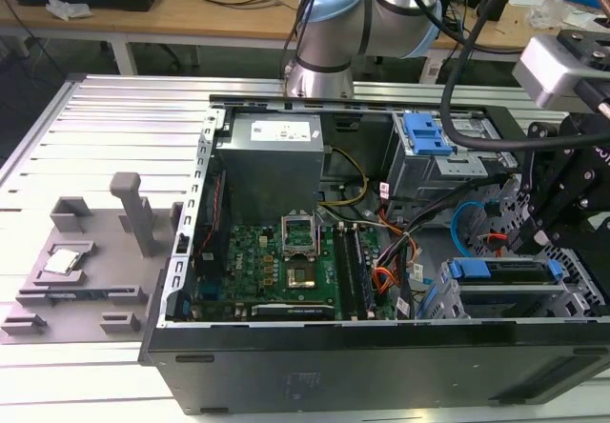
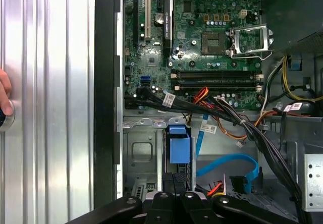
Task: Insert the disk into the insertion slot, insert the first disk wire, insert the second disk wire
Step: 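Insert the first disk wire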
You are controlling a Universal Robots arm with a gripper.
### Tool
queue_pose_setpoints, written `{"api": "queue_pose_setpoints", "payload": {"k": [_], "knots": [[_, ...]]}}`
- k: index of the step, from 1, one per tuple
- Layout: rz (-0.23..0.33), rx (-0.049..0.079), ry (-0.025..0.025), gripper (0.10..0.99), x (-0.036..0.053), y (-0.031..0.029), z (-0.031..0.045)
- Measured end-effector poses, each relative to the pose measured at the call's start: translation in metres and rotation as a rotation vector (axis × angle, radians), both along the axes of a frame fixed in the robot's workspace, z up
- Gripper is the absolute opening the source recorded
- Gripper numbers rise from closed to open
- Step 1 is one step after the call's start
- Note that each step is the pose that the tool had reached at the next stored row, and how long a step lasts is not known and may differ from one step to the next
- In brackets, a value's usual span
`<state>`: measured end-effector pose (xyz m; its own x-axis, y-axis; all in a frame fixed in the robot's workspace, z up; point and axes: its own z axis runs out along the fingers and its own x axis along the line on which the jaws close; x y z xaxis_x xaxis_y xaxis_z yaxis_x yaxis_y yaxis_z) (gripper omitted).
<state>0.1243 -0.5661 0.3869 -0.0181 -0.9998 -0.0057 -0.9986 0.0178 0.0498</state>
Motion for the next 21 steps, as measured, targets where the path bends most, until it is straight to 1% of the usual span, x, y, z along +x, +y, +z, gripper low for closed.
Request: {"api": "queue_pose_setpoints", "payload": {"k": [4, 6, 8, 9, 10, 12, 15, 19, 20, 21], "knots": [[0.0, 0.0, 0.0, 0.106, 0.0011, 0.0004, -0.0001], [0.0, 0.0, 0.0, 0.106, 0.0076, 0.0085, -0.0001], [0.0, 0.0, 0.0006, 0.106, 0.0112, 0.0137, -0.0003], [0.0, 0.0, 0.0015, 0.106, 0.014, 0.0156, -0.0009], [0.0, 0.0, 0.004, 0.106, 0.0204, 0.0178, -0.0028], [0.0, 0.0, 0.0043, 0.106, 0.0216, 0.0196, -0.0052], [0.0, 0.0, 0.0044, 0.106, 0.022, 0.0219, -0.0109], [0.0, 0.0, 0.0044, 0.106, 0.0224, 0.0222, -0.0113], [0.0, 0.0, 0.0044, 0.114, 0.0225, 0.0222, -0.0113], [0.0, 0.0, 0.0044, 0.169, 0.0226, 0.0222, -0.0113]]}}
